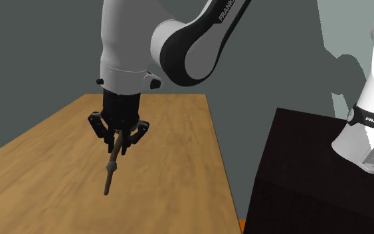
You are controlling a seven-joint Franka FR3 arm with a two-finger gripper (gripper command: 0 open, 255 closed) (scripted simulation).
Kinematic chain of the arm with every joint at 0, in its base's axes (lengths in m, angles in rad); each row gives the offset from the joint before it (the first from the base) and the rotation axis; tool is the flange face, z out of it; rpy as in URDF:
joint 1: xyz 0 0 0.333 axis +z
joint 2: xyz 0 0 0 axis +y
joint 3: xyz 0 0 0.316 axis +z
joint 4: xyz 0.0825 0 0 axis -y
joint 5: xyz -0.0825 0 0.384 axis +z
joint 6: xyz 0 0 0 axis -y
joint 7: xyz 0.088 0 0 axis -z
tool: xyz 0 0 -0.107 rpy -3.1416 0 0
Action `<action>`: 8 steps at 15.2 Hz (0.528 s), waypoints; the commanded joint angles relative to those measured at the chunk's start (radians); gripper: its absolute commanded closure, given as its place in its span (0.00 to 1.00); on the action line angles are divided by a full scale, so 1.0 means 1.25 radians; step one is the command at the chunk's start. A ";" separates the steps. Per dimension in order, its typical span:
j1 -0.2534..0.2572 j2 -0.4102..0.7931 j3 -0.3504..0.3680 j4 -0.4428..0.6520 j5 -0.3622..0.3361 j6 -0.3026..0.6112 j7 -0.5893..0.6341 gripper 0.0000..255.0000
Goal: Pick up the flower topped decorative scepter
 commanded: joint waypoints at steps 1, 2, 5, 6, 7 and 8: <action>0.000 0.001 -0.001 0.000 0.000 0.001 0.000 1.00; 0.000 0.002 -0.001 0.001 0.000 0.001 0.000 1.00; 0.000 0.002 -0.001 0.001 0.000 0.001 0.000 1.00; 0.000 0.002 -0.001 0.001 0.000 0.001 0.000 1.00; 0.000 0.003 -0.001 0.001 -0.001 0.002 0.000 1.00; -0.004 -0.005 0.004 -0.001 0.005 -0.005 -0.005 1.00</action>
